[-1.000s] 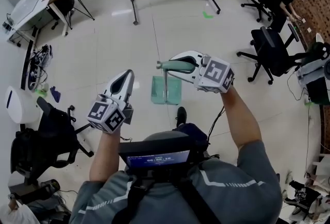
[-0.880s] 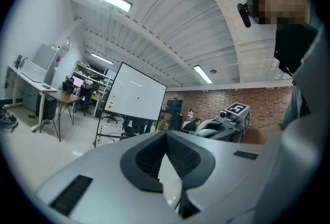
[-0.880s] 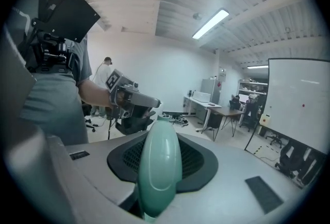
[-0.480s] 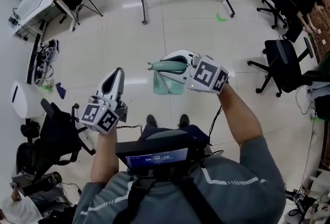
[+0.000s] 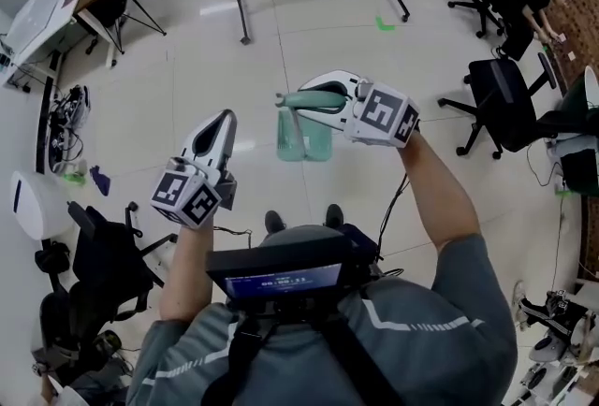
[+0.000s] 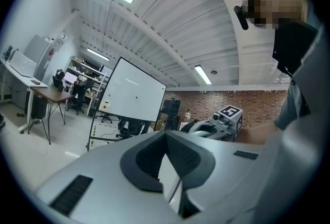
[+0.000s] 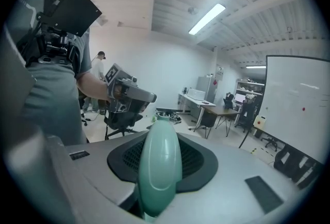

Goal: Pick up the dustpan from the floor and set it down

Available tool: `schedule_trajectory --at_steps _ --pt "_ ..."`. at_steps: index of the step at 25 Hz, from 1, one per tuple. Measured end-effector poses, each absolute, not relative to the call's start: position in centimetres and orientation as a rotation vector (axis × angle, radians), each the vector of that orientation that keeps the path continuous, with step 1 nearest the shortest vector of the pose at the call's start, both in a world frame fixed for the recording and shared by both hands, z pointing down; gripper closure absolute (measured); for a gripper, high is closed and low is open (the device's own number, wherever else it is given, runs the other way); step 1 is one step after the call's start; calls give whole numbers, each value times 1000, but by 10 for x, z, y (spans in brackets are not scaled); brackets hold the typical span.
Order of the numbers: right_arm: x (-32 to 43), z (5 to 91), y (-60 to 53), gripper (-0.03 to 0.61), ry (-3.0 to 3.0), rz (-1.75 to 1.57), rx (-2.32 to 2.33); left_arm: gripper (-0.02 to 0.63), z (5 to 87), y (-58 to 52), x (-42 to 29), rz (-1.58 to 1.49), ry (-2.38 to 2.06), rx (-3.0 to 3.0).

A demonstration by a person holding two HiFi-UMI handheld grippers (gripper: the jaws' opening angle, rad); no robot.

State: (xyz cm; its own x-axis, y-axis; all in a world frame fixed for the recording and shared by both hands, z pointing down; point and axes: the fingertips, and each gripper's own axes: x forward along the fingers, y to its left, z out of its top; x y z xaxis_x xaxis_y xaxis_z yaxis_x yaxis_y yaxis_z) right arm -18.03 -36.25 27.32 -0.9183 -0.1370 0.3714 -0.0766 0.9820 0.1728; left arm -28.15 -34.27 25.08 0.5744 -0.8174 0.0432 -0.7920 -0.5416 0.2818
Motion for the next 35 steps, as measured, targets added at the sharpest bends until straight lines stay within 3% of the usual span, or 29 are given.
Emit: schedule_trajectory --at_steps 11,29,35 --pt "-168 360 -416 434 -2714 -151 144 587 344 -411 -260 -54 -1248 2494" --pt "-143 706 -489 437 -2527 -34 78 587 632 -500 -229 68 -1189 2326" --pt "-143 776 -494 436 -2502 -41 70 586 701 -508 -221 105 -1177 2286"
